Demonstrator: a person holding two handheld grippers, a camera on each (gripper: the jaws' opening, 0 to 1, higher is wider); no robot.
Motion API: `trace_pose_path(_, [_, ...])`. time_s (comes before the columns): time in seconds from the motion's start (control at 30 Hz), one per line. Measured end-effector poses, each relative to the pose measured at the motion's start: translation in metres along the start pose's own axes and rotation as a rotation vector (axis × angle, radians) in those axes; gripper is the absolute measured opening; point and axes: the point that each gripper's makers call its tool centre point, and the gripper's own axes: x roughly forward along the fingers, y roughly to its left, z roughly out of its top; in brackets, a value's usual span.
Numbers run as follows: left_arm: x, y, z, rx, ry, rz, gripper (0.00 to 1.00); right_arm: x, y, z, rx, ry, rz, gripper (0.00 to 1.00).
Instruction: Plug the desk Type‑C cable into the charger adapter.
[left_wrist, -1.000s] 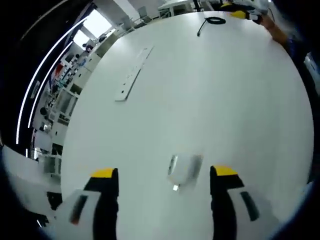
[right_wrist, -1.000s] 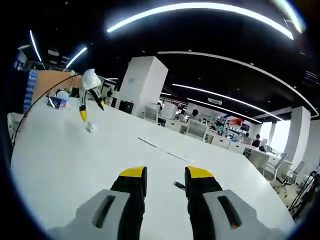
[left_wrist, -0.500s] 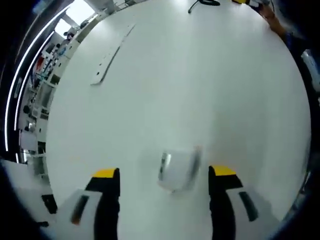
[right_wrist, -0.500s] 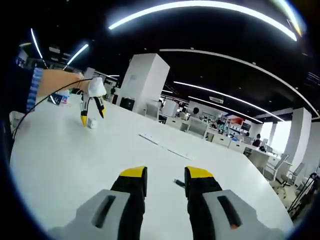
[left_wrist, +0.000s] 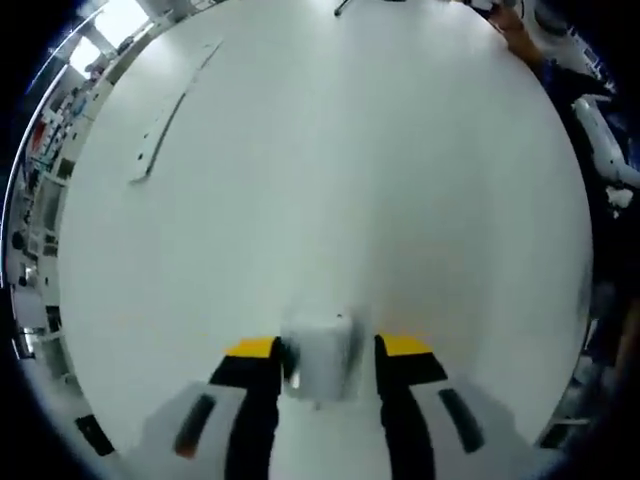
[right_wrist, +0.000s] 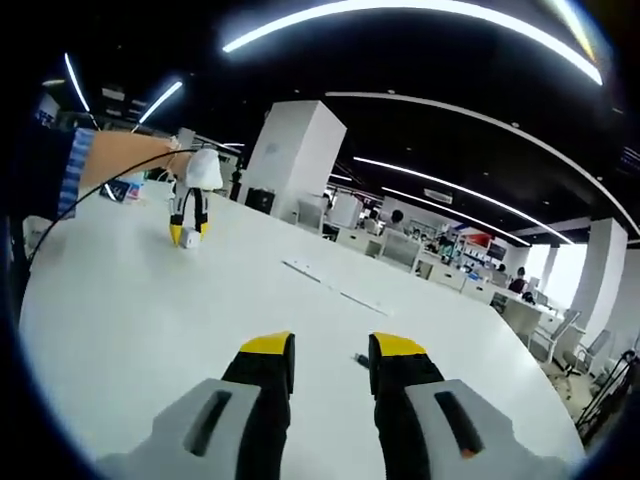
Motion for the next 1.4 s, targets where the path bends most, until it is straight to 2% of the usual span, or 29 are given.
trace_pose_path(0.27, [0.001,-0.004,0.0,0.022,-0.011,-0.039,0.32,0.0,0.001,-0.002,-0.005,0.005,0.003,0.3])
trace_pose_path(0.4, [0.003,-0.013,0.0,-0.029,-0.012,-0.08,0.26,0.0,0.001,-0.006,-0.01,0.015,0.004,0.3])
trace_pose_path(0.47, [0.002,-0.011,0.0,-0.028,-0.012,-0.071,0.26,0.001,0.001,-0.007,-0.011,0.018,0.003,0.3])
trace_pose_path(0.9, [0.002,-0.011,-0.003,-0.152,-0.01,-0.038,0.26,0.003,0.0,-0.015,-0.022,0.042,0.003,0.29])
trace_pose_path(1.13, [0.003,-0.015,-0.001,-0.137,0.003,-0.018,0.26,0.004,-0.001,-0.017,-0.027,0.049,-0.002,0.29])
trace_pose_path(1.4, [0.001,-0.033,0.003,-0.112,0.056,-0.02,0.26,0.006,-0.005,-0.02,-0.019,0.06,-0.006,0.29])
